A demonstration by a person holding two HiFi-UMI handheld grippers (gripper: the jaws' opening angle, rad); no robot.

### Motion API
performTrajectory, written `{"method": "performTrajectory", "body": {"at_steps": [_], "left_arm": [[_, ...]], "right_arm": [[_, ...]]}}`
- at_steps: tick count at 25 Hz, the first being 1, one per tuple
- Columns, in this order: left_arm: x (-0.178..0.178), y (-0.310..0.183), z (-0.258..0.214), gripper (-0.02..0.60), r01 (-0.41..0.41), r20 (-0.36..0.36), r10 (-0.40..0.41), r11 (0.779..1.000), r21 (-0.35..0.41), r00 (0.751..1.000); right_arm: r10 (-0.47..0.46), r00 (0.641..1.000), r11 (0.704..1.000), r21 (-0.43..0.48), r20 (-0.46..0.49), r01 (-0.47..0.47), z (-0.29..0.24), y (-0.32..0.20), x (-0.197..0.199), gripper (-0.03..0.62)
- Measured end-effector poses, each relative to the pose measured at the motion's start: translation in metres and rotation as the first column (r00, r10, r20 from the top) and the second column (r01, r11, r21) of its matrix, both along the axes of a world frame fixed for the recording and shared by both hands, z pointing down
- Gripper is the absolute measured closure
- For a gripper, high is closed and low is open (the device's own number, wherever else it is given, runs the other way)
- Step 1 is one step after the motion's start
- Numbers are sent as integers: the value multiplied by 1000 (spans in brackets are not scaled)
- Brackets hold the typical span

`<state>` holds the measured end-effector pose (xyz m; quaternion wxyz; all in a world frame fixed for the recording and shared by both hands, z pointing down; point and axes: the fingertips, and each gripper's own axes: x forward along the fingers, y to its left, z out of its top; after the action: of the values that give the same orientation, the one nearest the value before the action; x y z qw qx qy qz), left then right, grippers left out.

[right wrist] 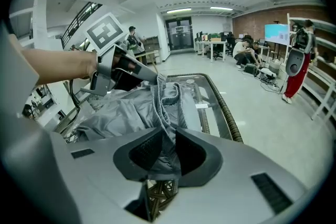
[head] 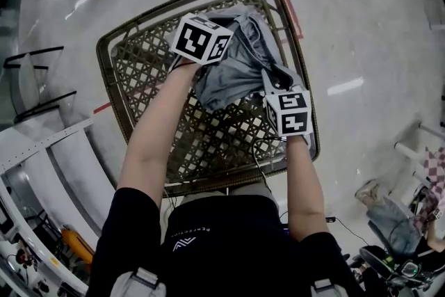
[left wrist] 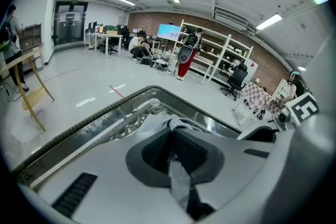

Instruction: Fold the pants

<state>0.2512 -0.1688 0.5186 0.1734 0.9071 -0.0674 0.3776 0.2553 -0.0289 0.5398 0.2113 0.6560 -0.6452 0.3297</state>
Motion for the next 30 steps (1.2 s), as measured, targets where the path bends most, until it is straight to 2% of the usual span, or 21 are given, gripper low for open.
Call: {"method": "performTrajectory", "body": {"at_steps": [7,12,15,18,22,24,26,30], "left_arm": [[16,0,12,560,19,-20,-19,999,-30,1000],[20,-1,14,554,38,-40,-40,998,-41,998],[19,-3,11,473,39,-39,-40,999,-29,998],[17,-3,11,459,33,-41,-34,999,-27,999],[15,-1,-1,453,19,-56,-20,1000,-21,998],[15,-1,-8,451,13,-69,-14,1000,-15,998],[15,0,-15,446,11,-87,-11,1000,-10,996],[9,1,-24,445,10,-108,-10,1000,0,994]], "right_arm": [[26,1000,1000,-10,12,-26,6,7,8,511],[47,999,999,21,4,-47,-3,6,10,511],[51,999,995,88,7,-51,-20,-3,6,511],[1,1000,988,155,16,-3,-35,-18,-10,511],[-147,989,969,202,13,141,-44,-36,-41,517],[-207,978,961,191,12,201,-39,-44,-53,517],[-229,974,963,150,3,226,-27,-50,-55,519],[-179,984,980,83,-22,180,-9,-53,-36,519]]}}
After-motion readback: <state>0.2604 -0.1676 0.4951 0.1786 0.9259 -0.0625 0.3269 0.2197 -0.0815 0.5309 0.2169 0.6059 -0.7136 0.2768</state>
